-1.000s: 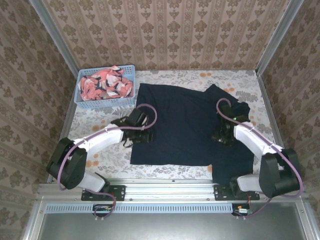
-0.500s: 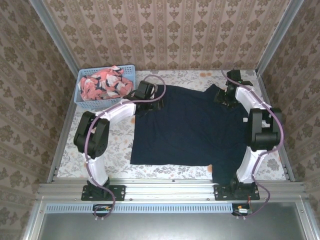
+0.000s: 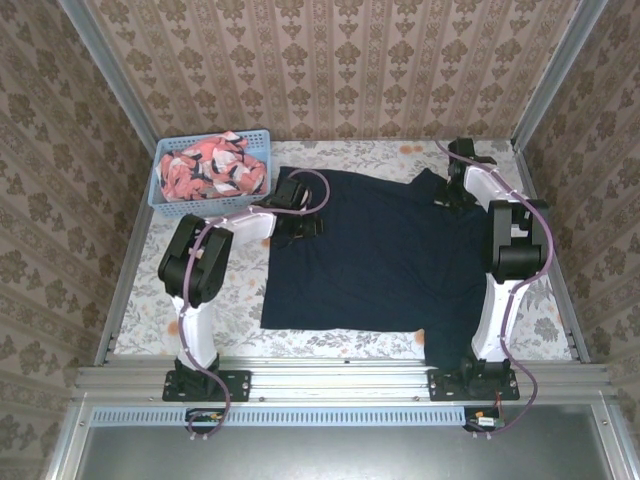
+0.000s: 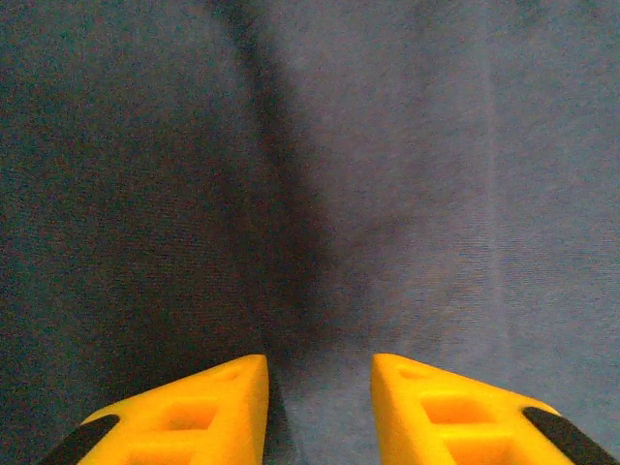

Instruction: Fold and stack the mixed laundry pile

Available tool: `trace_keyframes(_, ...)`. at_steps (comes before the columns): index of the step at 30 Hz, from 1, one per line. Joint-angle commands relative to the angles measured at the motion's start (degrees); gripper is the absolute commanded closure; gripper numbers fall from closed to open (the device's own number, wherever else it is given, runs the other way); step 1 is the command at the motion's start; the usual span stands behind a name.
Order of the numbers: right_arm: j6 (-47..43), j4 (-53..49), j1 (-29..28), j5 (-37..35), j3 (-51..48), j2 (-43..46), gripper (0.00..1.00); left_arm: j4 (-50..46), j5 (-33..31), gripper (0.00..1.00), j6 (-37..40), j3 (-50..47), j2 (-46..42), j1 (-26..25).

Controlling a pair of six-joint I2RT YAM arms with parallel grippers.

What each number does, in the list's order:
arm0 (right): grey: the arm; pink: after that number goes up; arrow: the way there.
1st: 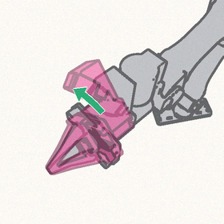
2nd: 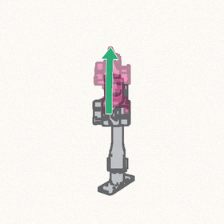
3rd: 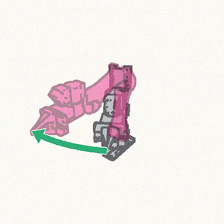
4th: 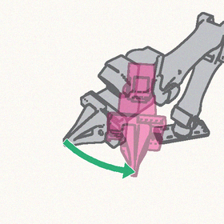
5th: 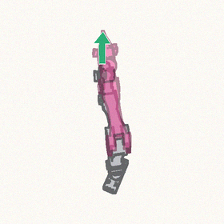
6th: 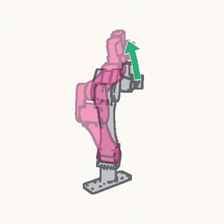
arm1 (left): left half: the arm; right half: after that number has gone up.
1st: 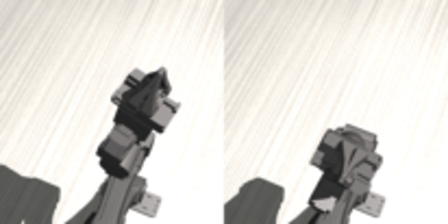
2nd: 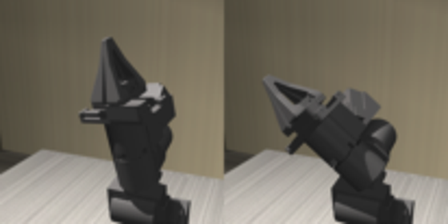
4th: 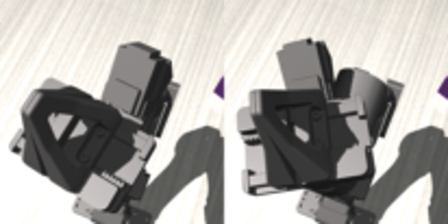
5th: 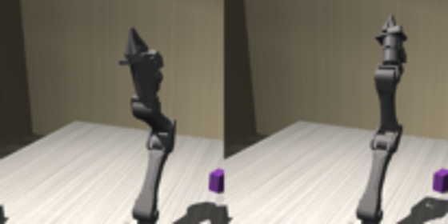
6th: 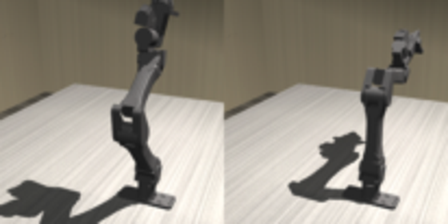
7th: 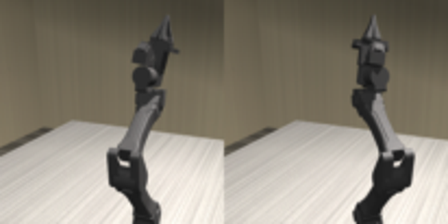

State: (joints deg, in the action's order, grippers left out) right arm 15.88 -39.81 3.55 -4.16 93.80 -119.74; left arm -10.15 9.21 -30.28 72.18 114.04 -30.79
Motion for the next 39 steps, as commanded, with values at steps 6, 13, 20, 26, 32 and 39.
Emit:
trace_keyframes(6, -6.3, -1.2, 2.5, -4.5, 17.4, -3.1, 1.0, -1.9, 0.2, 0.68, -0.4, -1.0, 3.5, 0.5)
trace_keyframes(13, -12.1, -16.3, 3.0, -13.5, 66.1, -30.8, 0.32, -4.4, 0.2, 0.67, -0.2, 0.0, 3.5, 0.2)
trace_keyframes(20, -8.7, -21.4, -0.3, -11.2, 52.6, -21.7, 0.34, -6.6, 1.5, 0.61, 0.5, 2.0, 0.5, -0.3)
trace_keyframes(26, -3.2, -3.0, -0.3, -9.4, 15.5, -1.6, 0.29, -10.1, 1.1, 0.31, 4.2, 6.7, -3.3, 0.5)
trace_keyframes(32, -3.1, -2.5, 3.6, -5.3, 9.0, 0.8, 0.27, -9.6, -1.9, 0.24, 6.4, 9.3, -4.5, 4.3)
trace_keyframes(39, 0.1, -2.5, 10.9, 0.4, 11.9, -5.5, 0.27, -10.1, -5.2, 0.22, 7.0, 15.0, 2.4, 9.4)
